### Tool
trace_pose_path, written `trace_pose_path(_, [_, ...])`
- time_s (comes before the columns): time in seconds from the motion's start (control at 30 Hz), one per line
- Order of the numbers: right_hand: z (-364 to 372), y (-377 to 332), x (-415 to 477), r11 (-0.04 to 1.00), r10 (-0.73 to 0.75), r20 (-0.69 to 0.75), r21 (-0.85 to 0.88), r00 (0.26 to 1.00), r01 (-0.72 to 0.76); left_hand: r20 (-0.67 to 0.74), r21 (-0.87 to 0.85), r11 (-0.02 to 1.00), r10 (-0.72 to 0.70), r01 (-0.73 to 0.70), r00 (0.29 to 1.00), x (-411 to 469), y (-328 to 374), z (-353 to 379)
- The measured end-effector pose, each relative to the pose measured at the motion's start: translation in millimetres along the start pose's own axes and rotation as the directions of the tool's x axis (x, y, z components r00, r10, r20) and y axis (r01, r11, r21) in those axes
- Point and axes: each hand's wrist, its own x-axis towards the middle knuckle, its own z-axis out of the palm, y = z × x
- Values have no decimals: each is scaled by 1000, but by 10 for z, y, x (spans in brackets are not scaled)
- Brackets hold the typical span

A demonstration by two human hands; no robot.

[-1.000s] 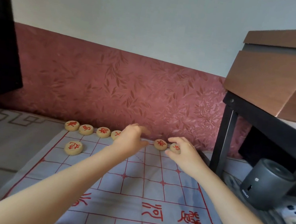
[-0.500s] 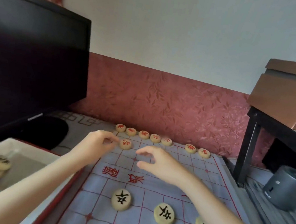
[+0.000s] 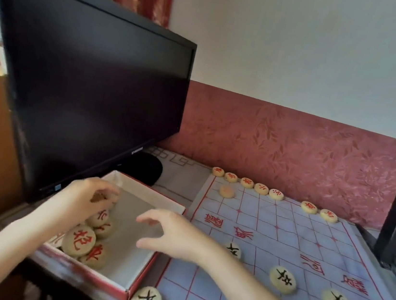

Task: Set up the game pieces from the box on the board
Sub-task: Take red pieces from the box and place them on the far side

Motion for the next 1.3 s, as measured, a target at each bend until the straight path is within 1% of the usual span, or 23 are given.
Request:
trace_pose_path(0.1, [246,-169,95,998,-39,31,-37,999,40,33,96,993,61,-64,998,-159,-61,-96])
trace_pose_path(0.2, [389,-272,192,999,-33,-19,-8,999,33,50,202,978,39,-48,998,-227,-128,-137])
trace_pose_path(0.3, [444,-317,316,996,18,-116,92,993,-7,40,189,982,23,-31,999,-264,-156,-128])
trace_pose_path(0.37, [461,-316,391,990,57,-153,136,987,-36,36,178,984,21,-27,999,-258,-166,-109])
trace_pose_path(0.5, [533,-256,469,982,117,-134,161,984,-95,90,248,969,-23,0,996,-169,-181,-83])
trace_pose_path(0.6, [568,-219,498,978,126,-128,183,984,-101,128,271,963,-42,6,991,-132,-174,-74])
trace_pose_path(0.67, [567,-223,512,973,118,-116,211,986,-92,87,233,973,-30,9,996,-143,-196,-63])
trace_pose_path(0.8, [569,-257,550,965,93,-96,254,991,-65,-62,184,983,8,3,998,-229,-245,-11])
trace_pose_path(0.93, [607,-268,596,978,70,-105,202,992,-47,-151,153,988,36,-13,988,-307,-234,24])
trace_pose_path(1.03, [609,-261,608,995,43,-104,92,994,-34,-169,133,991,34,-11,985,-310,-229,21])
trace_pose_path(1.13, [539,-235,569,998,56,-87,-10,995,-57,-166,120,993,33,-13,986,-302,-216,26])
trace_pose_path(1.3, [239,-165,388,996,83,-201,-20,976,-88,-140,69,997,47,-38,989,-234,-85,74])
